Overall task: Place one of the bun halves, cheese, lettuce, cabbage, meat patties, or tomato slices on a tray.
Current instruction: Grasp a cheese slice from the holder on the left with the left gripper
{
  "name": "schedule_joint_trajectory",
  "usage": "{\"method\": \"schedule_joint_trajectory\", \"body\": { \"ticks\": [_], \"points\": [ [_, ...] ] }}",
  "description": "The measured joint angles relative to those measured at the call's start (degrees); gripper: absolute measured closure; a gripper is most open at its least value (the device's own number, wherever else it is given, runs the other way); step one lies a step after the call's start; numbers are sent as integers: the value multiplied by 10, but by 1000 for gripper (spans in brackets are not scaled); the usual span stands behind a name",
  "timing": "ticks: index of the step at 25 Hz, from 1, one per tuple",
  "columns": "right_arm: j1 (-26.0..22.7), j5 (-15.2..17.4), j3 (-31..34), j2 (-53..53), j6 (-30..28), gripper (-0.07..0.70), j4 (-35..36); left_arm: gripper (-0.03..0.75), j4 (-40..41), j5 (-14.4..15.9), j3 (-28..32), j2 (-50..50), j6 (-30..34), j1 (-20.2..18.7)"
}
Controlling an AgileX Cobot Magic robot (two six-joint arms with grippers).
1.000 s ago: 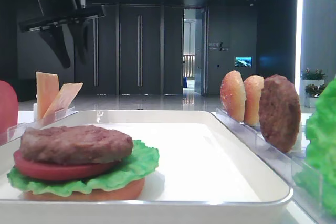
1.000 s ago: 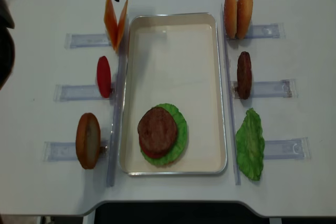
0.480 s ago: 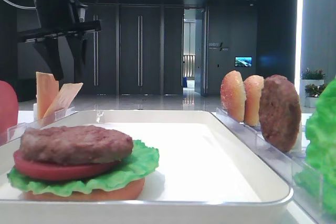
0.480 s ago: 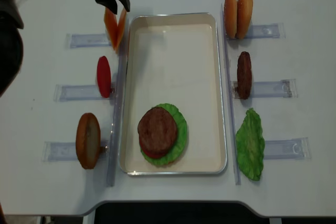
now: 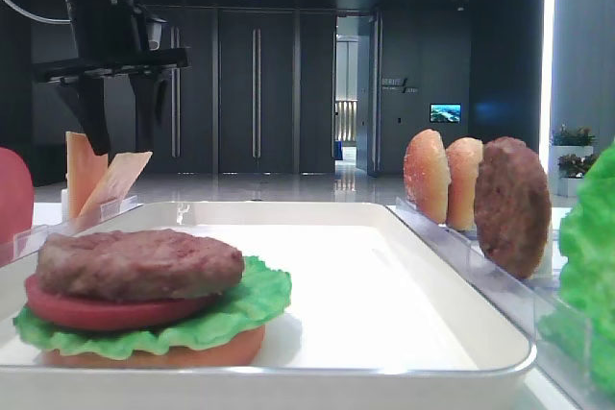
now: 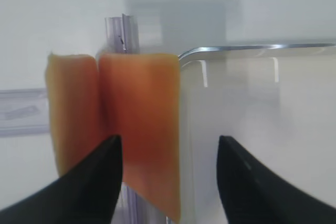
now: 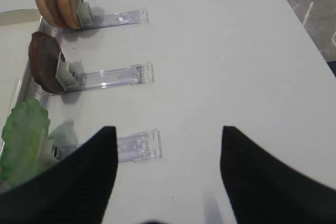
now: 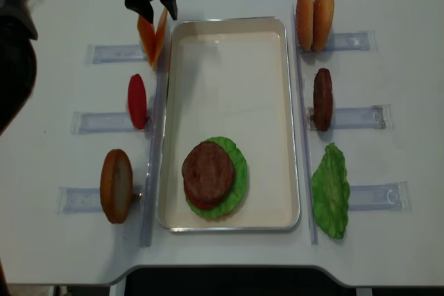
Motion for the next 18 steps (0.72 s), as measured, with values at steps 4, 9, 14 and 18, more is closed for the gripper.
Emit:
{"method": "schedule_joint_trajectory", "body": {
  "ticks": [4,9,14,18],
  "points": [
    [0,0,0,0,0,218,0,276,25,31,-27,19,-7,-8],
    [0,0,0,0,0,218,0,273,39,47,-74,45,-9,-17],
    [0,0,0,0,0,218,0,272,45,48,-84,56,-10,-21],
    [0,0,0,0,0,218,0,272,49,48,-84,65,-10,-23]
  ]
}}
